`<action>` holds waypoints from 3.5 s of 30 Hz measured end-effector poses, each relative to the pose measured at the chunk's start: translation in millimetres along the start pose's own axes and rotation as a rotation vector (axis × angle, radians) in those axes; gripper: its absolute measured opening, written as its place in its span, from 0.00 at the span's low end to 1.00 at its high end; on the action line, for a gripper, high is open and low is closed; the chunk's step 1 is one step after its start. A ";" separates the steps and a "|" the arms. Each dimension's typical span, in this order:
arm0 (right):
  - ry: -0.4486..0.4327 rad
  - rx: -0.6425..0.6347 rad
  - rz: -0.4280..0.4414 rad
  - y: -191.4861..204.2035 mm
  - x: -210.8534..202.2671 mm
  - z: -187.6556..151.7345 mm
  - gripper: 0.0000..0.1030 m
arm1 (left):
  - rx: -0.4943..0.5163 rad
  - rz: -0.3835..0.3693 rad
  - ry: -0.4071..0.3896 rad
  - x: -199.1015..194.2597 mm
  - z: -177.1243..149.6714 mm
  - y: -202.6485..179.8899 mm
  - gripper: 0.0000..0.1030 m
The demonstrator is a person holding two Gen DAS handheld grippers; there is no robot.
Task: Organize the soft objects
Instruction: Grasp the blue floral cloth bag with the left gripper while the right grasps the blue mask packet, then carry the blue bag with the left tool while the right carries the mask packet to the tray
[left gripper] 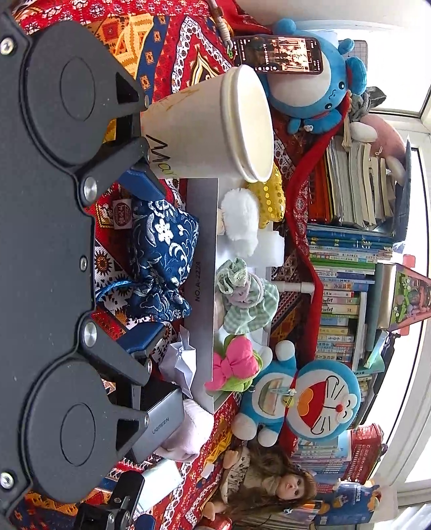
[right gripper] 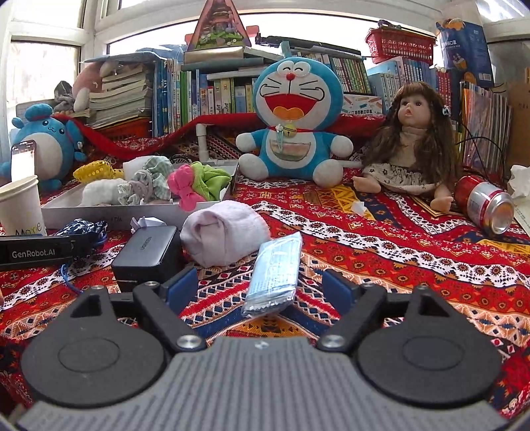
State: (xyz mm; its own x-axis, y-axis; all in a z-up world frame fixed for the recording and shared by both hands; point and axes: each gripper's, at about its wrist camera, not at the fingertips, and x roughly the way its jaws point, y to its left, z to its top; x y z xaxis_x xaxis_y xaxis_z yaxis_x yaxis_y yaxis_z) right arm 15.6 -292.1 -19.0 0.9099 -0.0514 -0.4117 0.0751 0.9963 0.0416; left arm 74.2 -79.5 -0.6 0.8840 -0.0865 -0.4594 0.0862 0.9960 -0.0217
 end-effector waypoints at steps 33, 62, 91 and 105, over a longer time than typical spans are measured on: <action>0.026 0.036 0.000 -5.5 13.3 -0.6 0.66 | 0.047 0.005 -0.037 1.8 2.2 -5.9 0.36; -0.089 0.156 0.014 -17.2 -7.2 23.2 0.33 | 0.118 -0.080 -0.145 -51.5 25.7 -5.5 0.23; -0.133 0.029 0.160 34.7 4.8 81.1 0.33 | -0.040 -0.218 -0.092 -40.7 102.0 50.9 0.22; -0.075 0.036 0.245 48.3 29.7 105.1 0.33 | -0.207 -0.369 0.070 2.9 157.5 86.8 0.21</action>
State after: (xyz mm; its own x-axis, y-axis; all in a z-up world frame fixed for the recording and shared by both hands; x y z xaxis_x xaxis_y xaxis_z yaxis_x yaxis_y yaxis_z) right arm 89.1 -252.8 66.5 0.9305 0.1845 -0.3163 -0.1376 0.9767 0.1648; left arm 156.6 3.4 136.0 0.7774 -0.4431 -0.4464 0.2906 0.8824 -0.3699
